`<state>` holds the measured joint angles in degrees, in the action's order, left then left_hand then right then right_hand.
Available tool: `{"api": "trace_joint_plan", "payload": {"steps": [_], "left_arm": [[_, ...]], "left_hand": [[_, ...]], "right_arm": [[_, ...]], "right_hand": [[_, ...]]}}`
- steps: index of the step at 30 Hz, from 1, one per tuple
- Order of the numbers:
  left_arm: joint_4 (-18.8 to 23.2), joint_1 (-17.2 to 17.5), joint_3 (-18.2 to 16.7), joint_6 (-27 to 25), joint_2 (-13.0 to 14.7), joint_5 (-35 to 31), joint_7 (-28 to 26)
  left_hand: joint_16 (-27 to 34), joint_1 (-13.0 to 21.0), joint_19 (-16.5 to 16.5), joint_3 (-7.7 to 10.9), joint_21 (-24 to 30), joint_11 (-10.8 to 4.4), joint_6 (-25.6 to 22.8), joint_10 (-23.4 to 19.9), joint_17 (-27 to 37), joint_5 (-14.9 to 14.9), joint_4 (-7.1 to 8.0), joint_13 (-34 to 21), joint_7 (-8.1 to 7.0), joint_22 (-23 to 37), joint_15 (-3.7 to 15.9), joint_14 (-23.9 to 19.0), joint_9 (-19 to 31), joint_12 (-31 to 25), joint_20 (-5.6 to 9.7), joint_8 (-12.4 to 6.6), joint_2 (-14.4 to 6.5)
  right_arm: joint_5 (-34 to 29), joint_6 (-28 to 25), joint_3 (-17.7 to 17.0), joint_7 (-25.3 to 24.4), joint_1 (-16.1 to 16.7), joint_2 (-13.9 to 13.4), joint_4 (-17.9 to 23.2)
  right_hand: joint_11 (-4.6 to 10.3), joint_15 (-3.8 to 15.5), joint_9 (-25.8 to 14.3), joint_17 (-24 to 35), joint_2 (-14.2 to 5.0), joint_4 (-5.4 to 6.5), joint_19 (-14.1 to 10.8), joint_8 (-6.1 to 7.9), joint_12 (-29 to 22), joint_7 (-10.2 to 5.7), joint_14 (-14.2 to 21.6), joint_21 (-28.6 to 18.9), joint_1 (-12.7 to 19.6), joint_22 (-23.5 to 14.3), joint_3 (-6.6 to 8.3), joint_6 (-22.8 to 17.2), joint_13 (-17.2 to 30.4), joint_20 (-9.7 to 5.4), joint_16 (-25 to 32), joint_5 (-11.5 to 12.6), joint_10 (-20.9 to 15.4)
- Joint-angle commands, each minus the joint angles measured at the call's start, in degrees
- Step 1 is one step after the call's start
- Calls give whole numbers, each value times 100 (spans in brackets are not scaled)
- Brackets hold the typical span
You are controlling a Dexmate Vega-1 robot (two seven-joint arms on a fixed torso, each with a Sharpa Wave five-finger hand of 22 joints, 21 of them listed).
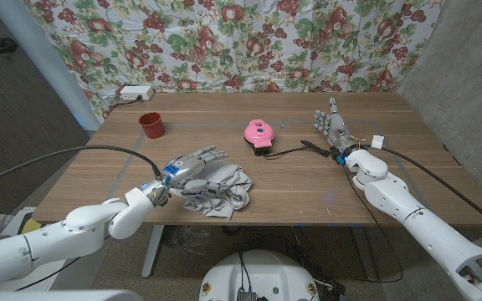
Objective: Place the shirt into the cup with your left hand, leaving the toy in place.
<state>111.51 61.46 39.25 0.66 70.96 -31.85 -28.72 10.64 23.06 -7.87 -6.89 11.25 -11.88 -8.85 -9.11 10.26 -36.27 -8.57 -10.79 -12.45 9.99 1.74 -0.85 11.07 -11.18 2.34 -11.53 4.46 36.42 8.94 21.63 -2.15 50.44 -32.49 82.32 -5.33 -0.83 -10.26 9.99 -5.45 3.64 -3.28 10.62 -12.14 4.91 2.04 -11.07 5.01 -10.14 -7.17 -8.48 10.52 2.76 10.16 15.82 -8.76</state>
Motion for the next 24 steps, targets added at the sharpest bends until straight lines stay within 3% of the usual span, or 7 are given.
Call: {"api": "trace_joint_plan", "payload": {"steps": [1,24], "left_arm": [[-48,-21,63,-102,-60,-119,27],[-159,-116,191,54,-132,-102,239]], "left_hand": [[26,180,17,5,-7,-36,58,47,33,-57,-66,-24,-15,21,993,1,15,8,210,-12,61],[45,466,4,-7,6,-32,92,24,41,-152,-87,-27,-15,31,948,-59,18,-21,141,-25,168]], "right_arm": [[5,-2,33,28,-43,38,-61],[6,-32,24,12,-31,13,-26]], "right_hand": [[0,12,-29,21,4,0,7,24,-5,-4,2,-16,10,-16,2,-39,15,-11,32,-24,-9],[5,12,-30,21,9,-2,17,26,-7,-3,-3,-14,5,-16,8,-44,15,-2,31,-28,-13]]}}
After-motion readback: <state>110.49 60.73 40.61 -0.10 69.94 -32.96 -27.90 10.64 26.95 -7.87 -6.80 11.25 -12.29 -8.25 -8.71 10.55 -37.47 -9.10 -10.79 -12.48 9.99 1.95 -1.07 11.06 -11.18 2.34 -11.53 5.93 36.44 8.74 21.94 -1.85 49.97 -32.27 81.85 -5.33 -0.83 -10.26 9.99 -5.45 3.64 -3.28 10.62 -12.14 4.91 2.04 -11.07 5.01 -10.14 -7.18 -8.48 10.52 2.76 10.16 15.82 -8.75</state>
